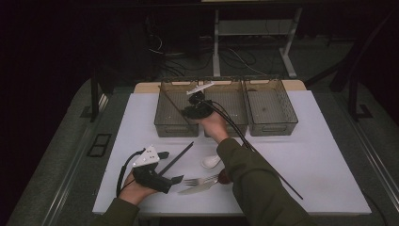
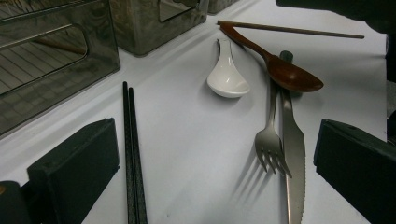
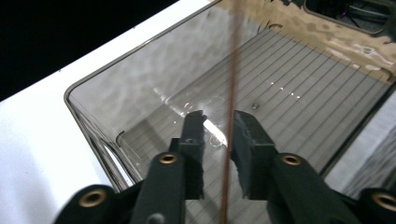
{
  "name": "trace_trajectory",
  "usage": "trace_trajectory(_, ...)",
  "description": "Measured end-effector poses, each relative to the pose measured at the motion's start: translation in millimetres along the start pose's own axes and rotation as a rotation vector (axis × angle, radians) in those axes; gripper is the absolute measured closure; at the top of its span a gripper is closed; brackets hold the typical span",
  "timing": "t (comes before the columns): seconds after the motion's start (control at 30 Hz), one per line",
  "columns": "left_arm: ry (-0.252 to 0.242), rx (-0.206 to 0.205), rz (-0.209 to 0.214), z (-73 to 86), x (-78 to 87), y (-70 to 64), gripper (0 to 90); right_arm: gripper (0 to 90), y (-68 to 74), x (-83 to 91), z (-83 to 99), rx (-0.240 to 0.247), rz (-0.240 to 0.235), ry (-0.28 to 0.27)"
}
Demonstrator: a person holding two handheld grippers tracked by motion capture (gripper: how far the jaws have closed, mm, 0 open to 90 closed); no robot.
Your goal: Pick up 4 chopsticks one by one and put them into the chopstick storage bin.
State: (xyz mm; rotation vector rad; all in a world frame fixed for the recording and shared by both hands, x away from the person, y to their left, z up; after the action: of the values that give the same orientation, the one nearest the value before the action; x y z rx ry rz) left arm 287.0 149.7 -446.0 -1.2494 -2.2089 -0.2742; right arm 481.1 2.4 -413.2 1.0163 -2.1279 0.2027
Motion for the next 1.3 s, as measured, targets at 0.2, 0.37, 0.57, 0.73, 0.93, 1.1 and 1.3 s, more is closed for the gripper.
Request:
trace_trajectory(0.2,0.001,-0.001,-0.003,0.0,0.6,0.5,0.0,61.2,-2.3,12.2,-3.0,-0.001,-0.035,-0.018)
trace_trajectory(0.37,0.003,-0.002,-0.005,0.4,0.8,2.6,0.0,52.7,-3.8,26.7,-3.0,-0.003,-0.046,-0.036)
trace_trajectory(0.57,0.013,-0.006,-0.017,2.2,0.2,6.0,0.0,48.5,-11.2,42.6,4.0,-0.007,-0.079,-0.03)
trace_trajectory(0.73,0.024,0.001,-0.019,3.5,-1.1,6.8,0.0,44.8,-16.6,58.9,10.4,-0.009,-0.106,-0.037)
trace_trajectory(0.93,0.02,0.006,-0.02,3.5,-1.3,6.4,0.0,40.2,-21.4,74.1,19.3,0.008,-0.104,-0.034)
trace_trajectory(1.1,0.017,0.003,-0.02,3.2,-1.1,6.0,0.0,37.4,-25.1,86.0,27.6,0.022,-0.094,-0.022)
trace_trajectory(1.3,0.02,0.005,-0.018,3.2,-0.9,5.5,0.0,37.3,-32.0,101.7,37.7,0.031,-0.08,-0.017)
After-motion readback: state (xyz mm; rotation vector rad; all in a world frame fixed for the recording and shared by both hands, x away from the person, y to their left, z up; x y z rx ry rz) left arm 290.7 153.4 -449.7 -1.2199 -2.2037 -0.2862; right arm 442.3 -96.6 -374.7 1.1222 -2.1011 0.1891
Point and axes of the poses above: each handheld gripper's, and its own axes: x roughly backward along the jaws, z roughly out of its underside, y roughly to its left, the point moved 4 cm from there along -x, roughly forward along the jaws, and after that the axes turned 5 degrees about y, right-handed, at the moved point
